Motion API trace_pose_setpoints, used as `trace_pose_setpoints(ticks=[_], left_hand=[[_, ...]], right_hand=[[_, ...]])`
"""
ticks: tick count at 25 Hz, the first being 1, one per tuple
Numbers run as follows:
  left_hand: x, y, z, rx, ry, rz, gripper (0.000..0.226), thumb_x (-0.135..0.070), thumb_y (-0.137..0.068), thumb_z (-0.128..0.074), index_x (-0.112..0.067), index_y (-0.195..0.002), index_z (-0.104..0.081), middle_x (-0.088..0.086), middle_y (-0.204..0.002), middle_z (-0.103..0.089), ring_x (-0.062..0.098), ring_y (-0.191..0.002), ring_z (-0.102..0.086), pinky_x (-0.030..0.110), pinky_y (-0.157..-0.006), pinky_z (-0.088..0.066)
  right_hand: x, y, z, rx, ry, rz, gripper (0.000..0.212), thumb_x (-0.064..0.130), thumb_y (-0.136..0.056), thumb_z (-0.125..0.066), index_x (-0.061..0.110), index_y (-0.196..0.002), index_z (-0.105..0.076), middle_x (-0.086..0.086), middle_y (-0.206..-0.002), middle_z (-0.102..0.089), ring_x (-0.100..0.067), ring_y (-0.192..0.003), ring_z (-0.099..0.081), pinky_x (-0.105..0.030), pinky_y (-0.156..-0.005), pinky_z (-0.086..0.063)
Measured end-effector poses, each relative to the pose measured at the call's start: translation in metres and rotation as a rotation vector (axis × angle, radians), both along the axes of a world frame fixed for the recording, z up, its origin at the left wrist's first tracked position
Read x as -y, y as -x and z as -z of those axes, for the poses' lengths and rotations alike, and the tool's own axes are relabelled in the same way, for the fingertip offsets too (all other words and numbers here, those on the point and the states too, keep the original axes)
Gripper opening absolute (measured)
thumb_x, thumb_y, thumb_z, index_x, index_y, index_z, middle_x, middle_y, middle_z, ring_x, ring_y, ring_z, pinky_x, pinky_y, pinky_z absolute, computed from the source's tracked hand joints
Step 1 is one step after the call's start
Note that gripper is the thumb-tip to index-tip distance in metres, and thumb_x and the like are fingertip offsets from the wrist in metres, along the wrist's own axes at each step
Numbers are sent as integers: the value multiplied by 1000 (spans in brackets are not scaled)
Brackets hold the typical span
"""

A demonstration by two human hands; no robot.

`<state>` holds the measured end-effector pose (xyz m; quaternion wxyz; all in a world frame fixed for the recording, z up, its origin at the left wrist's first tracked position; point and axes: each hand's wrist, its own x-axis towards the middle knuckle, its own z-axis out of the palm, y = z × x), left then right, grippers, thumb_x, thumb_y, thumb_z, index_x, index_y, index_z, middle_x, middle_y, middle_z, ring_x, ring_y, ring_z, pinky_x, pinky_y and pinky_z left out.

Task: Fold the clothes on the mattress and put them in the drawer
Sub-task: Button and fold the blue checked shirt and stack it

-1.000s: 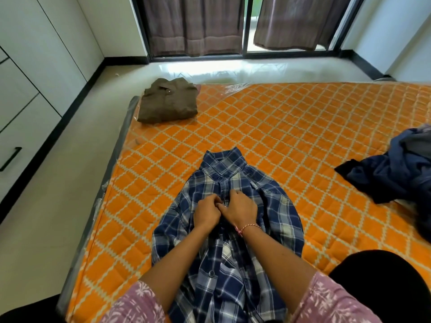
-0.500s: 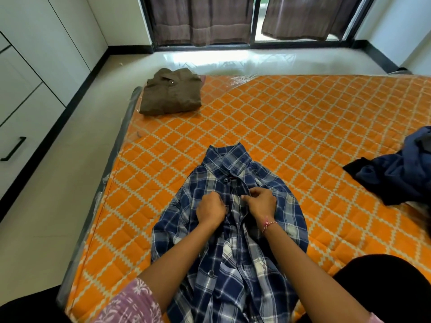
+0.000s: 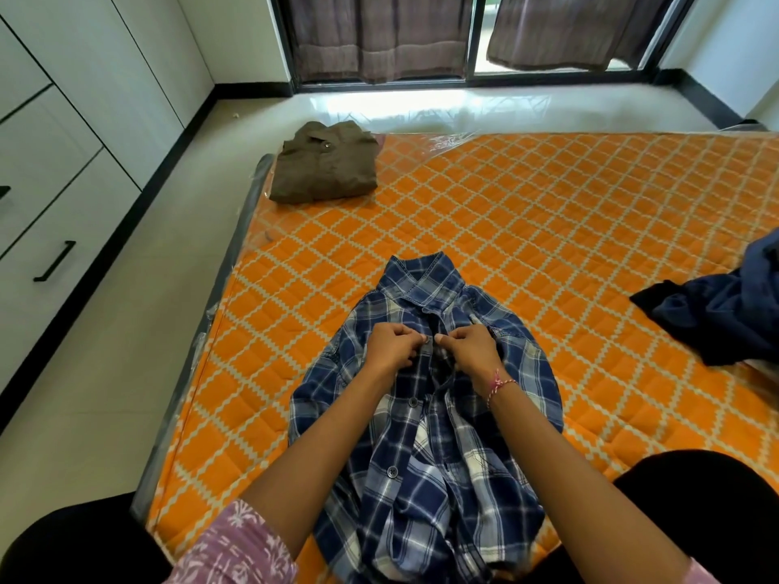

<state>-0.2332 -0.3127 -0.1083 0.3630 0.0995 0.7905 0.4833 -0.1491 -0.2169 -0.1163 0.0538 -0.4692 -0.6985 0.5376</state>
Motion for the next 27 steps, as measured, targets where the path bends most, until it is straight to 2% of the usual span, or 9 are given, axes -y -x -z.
trace_pose_setpoints(ticks=[3, 8, 13, 16, 18, 19, 21, 24, 27], left_hand=[[2, -1, -2, -58, 9, 18, 25, -8, -89, -63, -10, -64, -59, 5, -64, -57, 13, -58, -50, 22, -54, -43], [5, 0, -1, -76, 1, 74, 25, -7, -89, -63, -11, -64, -60, 5, -65, -57, 12, -60, -51, 20, -54, -42], [8, -2, 0, -98, -28, 81, 21, -6, -89, -63, -10, -68, -62, 0, -68, -60, 9, -64, -54, 21, -59, -43], [8, -3, 4, -187, -32, 21, 14, -8, -87, -65, -6, -73, -66, 3, -71, -62, 14, -68, -58, 29, -68, -49], [8, -3, 5, -174, -62, -17, 14, -6, -86, -67, -8, -72, -66, 7, -74, -65, 18, -72, -62, 33, -74, -54], [7, -3, 5, -147, -83, -30, 14, -5, -86, -67, -8, -72, -66, 9, -75, -66, 20, -72, -63, 33, -75, -55], [6, -4, 3, -87, -113, -53, 12, -3, -87, -65, -6, -75, -67, 9, -75, -67, 19, -69, -65, 30, -71, -57], [5, -6, -1, 22, -161, -101, 13, -9, -89, -64, -5, -78, -67, 7, -73, -66, 16, -67, -64, 23, -66, -56], [2, -7, -5, -45, -75, -69, 20, -20, -86, -69, -1, -78, -68, 9, -70, -66, 15, -63, -65, 27, -64, -57]], right_hand=[[4, -2, -3, -71, 118, -5, 24, 5, -89, -63, 5, -67, -53, -9, -59, -43, -17, -52, -41, -26, -50, -39], [14, 0, -7, 21, -239, -20, 31, 10, -82, -71, 8, -56, -54, -10, -58, -55, -18, -56, -50, -33, -60, -48], [20, 0, -15, -10, -224, -42, 7, 4, -84, -67, 2, -77, -70, -15, -78, -69, -23, -72, -64, -38, -72, -56], [20, -2, -20, -76, -18, -10, 14, 1, -88, -57, 3, -82, -69, -15, -81, -68, -19, -70, -62, -34, -70, -56], [17, -4, -23, -163, 187, 9, 18, 1, -92, -53, 4, -81, -66, -15, -83, -68, -17, -70, -64, -24, -64, -56], [15, -4, -23, -180, 183, 3, 17, 0, -91, -56, 5, -78, -66, -17, -84, -69, -18, -70, -66, -23, -62, -56], [13, -3, -21, -149, 59, -6, 16, 0, -87, -63, 7, -73, -67, -20, -83, -70, -22, -69, -68, -28, -62, -58], [12, 4, -21, -25, -226, -89, 14, 5, -84, -66, 7, -71, -70, -12, -72, -69, -24, -65, -66, -36, -64, -58], [15, 7, -27, 75, -434, -187, 16, 11, -86, -62, 7, -73, -71, -9, -68, -67, -23, -62, -62, -35, -60, -54]])
